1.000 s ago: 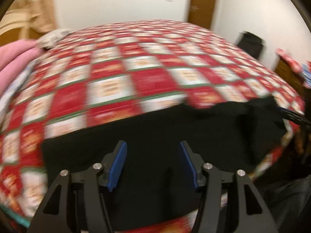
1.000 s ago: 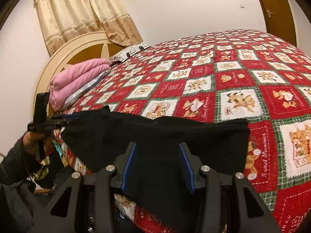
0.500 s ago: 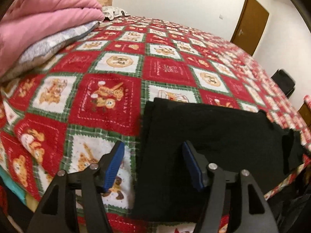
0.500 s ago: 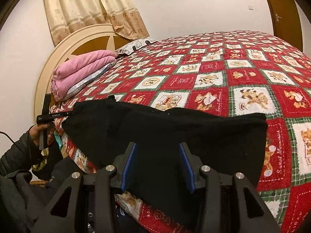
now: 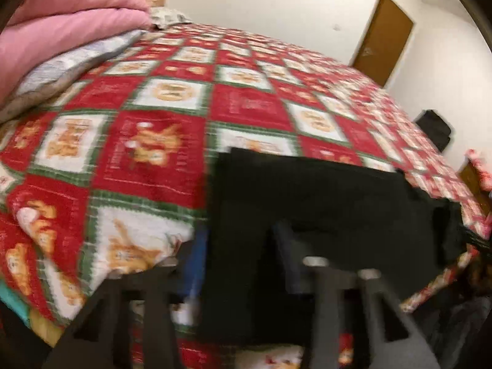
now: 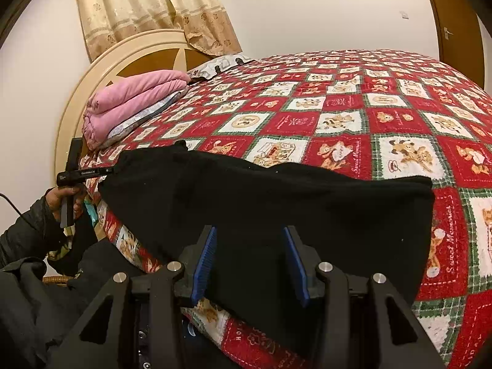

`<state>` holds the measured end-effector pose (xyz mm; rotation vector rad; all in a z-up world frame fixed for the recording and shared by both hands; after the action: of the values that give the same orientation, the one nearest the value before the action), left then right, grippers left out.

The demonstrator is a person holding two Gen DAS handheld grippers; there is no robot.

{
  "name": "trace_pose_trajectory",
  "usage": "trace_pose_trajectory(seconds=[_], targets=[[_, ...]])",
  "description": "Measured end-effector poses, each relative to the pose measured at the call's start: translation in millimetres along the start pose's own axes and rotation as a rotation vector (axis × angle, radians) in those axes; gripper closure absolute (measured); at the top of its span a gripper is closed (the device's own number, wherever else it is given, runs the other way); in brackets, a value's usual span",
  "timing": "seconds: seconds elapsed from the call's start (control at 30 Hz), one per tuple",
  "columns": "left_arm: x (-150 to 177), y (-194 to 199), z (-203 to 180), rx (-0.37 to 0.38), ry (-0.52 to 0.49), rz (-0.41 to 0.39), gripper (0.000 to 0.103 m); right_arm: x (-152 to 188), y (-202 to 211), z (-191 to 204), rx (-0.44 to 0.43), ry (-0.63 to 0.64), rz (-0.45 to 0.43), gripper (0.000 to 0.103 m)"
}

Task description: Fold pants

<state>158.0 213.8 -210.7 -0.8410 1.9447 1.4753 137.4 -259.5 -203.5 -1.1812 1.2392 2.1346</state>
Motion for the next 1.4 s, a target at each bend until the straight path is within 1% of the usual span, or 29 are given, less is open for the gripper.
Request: trace_pose_trajectory(seconds=[0.03,0.07,0.13,0.2,0.27,0.37,0.43,0.53,0.6,0.63,0.67,0.73,0.77,0.8,0.83,0.87,0.9,0.93,1.03,1.07,1.13,1.17,1.2,1.23,1.27,1.3,1.33,1.37,1.4], targets=[[0,1,-4,-0.003,-0.029,0.005,0.080,0,-1,0,0.003,-0.001,0.002,0.056],[-2,3,-8,0.005,-0.039,0.008,0.083,0,-1,0,0.006,0.000,0.002,0.056],[-6,7,-12,0.005,-0.040,0.001,0.085,0,0,0,0.009,0.001,-0.003,0.056],[-13,15,-12,0.034,-0.002,-0.004,0.086,-1,2,-1,0.014,-0.001,-0.012,0.056],[-23,29,-17,0.077,0.014,-0.034,0.088,-2,3,-3,0.021,-0.005,-0.019,0.056],[-40,52,-28,0.184,0.072,-0.084,0.088,-3,5,-5,0.033,-0.013,-0.028,0.056],[-50,62,-43,0.226,0.068,-0.102,0.088,-4,7,-6,0.038,-0.017,-0.037,0.056],[-62,76,-77,0.321,0.050,-0.123,0.088,-8,12,-7,0.052,-0.016,-0.058,0.056],[-68,81,-107,0.372,0.011,-0.127,0.088,-10,16,-10,0.058,-0.019,-0.072,0.056],[-70,84,-123,0.402,-0.014,-0.126,0.089,-12,19,-12,0.070,-0.023,-0.081,0.056],[-72,88,-146,0.448,-0.045,-0.129,0.093,-14,22,-15,0.079,-0.031,-0.089,0.056],[-75,91,-174,0.494,-0.085,-0.117,0.093,-19,29,-23,0.084,-0.058,-0.108,0.056],[-76,93,-197,0.531,-0.119,-0.113,0.093,-21,33,-28,0.085,-0.080,-0.124,0.056],[-78,92,-207,0.561,-0.128,-0.106,0.094,-24,37,-32,0.087,-0.100,-0.137,0.056],[-78,91,-222,0.610,-0.135,-0.091,0.101,-26,42,-38,0.094,-0.124,-0.149,0.056],[-78,89,-242,0.661,-0.149,-0.066,0.101,-28,46,-44,0.110,-0.143,-0.163,0.056],[-78,89,-254,0.673,-0.170,-0.060,0.100,-29,50,-49,0.120,-0.156,-0.176,0.056],[-78,85,-274,0.669,-0.220,-0.049,0.100,-30,55,-55,0.132,-0.174,-0.191,0.056],[-73,70,-310,0.683,-0.285,0.008,0.100,-33,62,-65,0.148,-0.215,-0.213,0.056],[-70,62,-322,0.664,-0.323,0.018,0.100,-33,64,-68,0.149,-0.226,-0.217,0.056],[-64,57,-331,0.665,-0.352,0.023,0.100,-34,66,-70,0.135,-0.234,-0.214,0.056],[-62,54,-332,0.641,-0.368,0.017,0.100,-34,65,-69,0.123,-0.235,-0.210,0.056],[-59,53,-329,0.619,-0.374,0.015,0.101,-33,65,-67,0.096,-0.239,-0.198,0.055],[-58,51,-326,0.613,-0.370,0.021,0.101,-33,62,-64,0.052,-0.244,-0.180,0.049],[-55,49,-318,0.590,-0.374,0.025,0.101,-32,58,-57,-0.002,-0.249,-0.165,0.038],[-53,49,-314,0.557,-0.382,0.022,0.100,-31,55,-48,-0.053,-0.254,-0.148,0.033],[-50,47,-307,0.525,-0.391,0.023,0.100,-31,50,-37,-0.118,-0.262,-0.125,0.030],[-48,46,-300,0.503,-0.396,0.027,0.100,-30,45,-26,-0.170,-0.258,-0.099,0.030],[-45,43,-289,0.474,-0.389,0.033,0.100,-28,36,-8,-0.224,-0.234,-0.053,0.030]])
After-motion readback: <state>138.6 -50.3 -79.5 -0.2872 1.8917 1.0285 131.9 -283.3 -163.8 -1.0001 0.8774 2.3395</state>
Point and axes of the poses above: each gripper's, at about its wrist camera, not at the fingertips, and y roughly against the way its jaws point, z to its left, x to its underside, the point moved 2 cm from there along -y, roughly the way its jaws point, and after that the axes turned 9 degrees about -z, right-handed, at the moved point
